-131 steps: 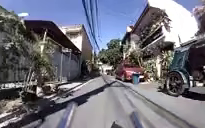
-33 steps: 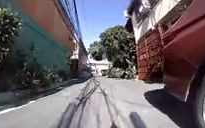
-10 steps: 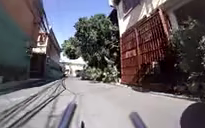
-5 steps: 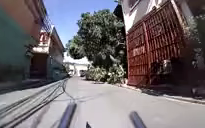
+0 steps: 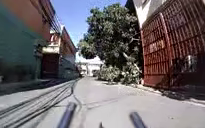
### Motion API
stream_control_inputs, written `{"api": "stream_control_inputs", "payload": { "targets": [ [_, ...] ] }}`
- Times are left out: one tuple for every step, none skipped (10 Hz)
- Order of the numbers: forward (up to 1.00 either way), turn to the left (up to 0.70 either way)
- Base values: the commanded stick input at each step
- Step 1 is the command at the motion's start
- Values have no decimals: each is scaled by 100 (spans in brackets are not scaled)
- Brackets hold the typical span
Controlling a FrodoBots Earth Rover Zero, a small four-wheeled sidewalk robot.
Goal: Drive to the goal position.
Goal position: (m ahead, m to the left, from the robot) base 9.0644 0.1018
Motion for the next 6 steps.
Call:
{"api": "stream_control_inputs", "payload": {
  "targets": [
    [100,0],
    [100,0],
    [100,0],
    [100,0],
    [100,0],
    [100,0]
  ]
}}
